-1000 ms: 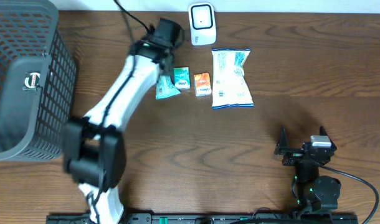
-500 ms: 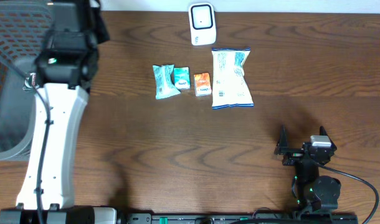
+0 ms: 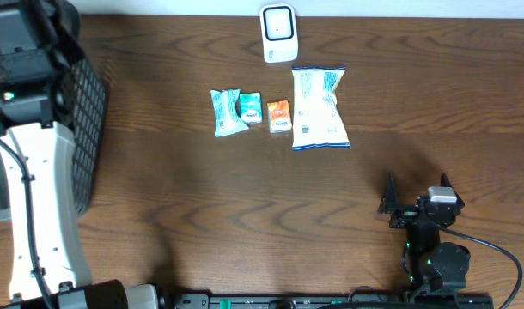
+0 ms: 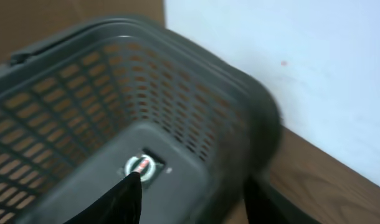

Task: Scan the item barcode
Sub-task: 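Reach the left gripper into the basket and grasp the dark green ointment tin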

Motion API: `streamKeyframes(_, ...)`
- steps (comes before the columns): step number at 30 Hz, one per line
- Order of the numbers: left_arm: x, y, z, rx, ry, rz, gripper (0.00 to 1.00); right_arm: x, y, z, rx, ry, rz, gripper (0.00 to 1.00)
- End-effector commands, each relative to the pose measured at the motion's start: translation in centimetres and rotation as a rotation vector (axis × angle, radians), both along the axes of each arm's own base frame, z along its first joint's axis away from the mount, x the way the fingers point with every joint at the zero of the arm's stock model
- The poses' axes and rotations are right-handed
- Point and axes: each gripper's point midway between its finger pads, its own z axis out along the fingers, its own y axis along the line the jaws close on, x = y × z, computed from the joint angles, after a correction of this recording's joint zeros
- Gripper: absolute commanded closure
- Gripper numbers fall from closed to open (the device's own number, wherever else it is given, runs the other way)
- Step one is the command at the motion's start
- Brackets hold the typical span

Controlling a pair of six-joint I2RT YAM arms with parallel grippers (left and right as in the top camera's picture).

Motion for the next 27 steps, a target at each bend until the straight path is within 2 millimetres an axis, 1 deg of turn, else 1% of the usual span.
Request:
streamKeyframes(1,-1.1,3.1,0.0,0.001,0.0,0.082,0.49,0.0,-0.1,0.0,-0.007,0.0,-0.003,0.01)
streamKeyframes(6,-1.5,6.1,-1.7,-0.01,0.039,0.149,0.48,0.0,-0.1,0.0,-0.007,0.0,-0.003,0.01)
streamKeyframes(12,-1.1,8.9,-4.8,-0.029,0.098,0.202,0.48,0.0,-0.1,-0.1,-0.007,0.0,-0.003,0.01)
streamKeyframes(16,0.0,10.7,-7.1,-0.037,0.119,0.228,0.49,0.0,-0.1,0.0,-0.007,0.0,-0.003,0.01)
streamKeyframes(23,2.1,13.9,-12.2,-0.05,0.161,0.264,0.49,0.0,-0.1,0.0,-0.007,0.0,-0.003,0.01)
streamKeyframes(27,2.9,15.6,-14.7,-0.008,0.222,0.227,0.48,0.0,-0.1,0.0,-0.007,0.0,-0.003,0.01)
